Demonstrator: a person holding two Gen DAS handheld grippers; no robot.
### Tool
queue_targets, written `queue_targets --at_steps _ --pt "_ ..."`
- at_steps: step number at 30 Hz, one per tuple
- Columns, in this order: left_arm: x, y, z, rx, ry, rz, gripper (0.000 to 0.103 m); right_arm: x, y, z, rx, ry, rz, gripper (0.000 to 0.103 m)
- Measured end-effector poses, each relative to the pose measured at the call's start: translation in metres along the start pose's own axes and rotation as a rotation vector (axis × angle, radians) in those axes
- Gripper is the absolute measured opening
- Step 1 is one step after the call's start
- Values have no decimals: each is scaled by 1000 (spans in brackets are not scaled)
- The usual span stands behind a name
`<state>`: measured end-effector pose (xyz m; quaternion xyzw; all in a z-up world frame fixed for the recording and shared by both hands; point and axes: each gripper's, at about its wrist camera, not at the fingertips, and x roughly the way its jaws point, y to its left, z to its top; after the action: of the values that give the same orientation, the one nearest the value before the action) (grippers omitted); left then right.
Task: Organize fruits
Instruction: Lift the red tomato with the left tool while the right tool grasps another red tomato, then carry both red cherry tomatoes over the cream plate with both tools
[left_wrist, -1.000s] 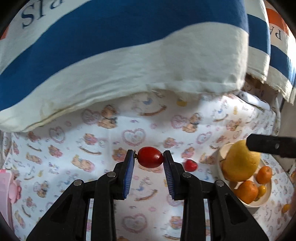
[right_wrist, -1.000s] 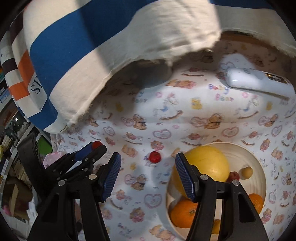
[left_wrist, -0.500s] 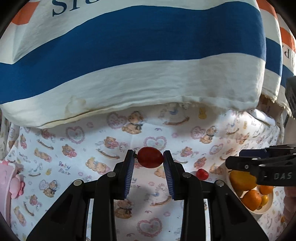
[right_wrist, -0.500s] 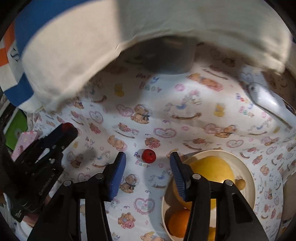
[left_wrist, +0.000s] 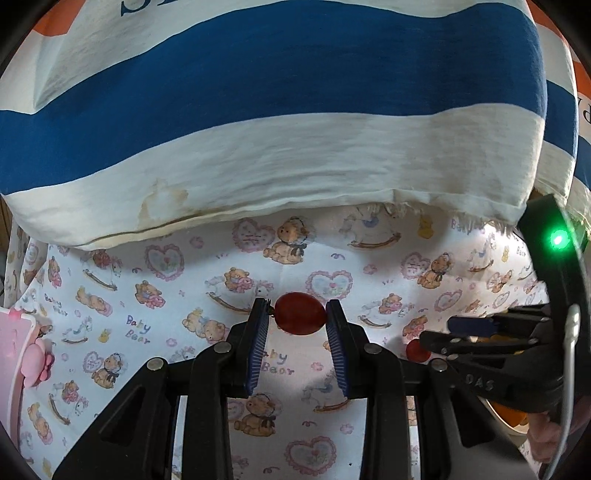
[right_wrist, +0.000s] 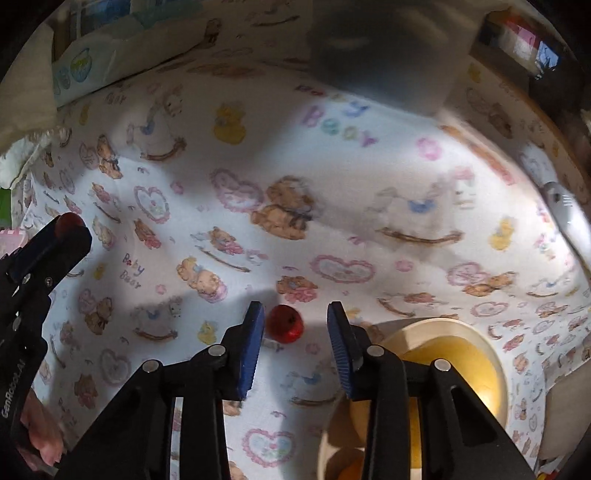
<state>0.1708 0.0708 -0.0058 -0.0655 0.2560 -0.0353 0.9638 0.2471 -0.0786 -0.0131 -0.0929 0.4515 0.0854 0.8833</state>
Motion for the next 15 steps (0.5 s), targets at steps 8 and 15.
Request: queue_targets --at_steps 8,15 --pt "1 -1 -1 -4 -6 26 31 15 19 3 -42 45 -71 32" --pt "5 9 -2 -42 19 53 31 33 30 10 -54 69 -87 27"
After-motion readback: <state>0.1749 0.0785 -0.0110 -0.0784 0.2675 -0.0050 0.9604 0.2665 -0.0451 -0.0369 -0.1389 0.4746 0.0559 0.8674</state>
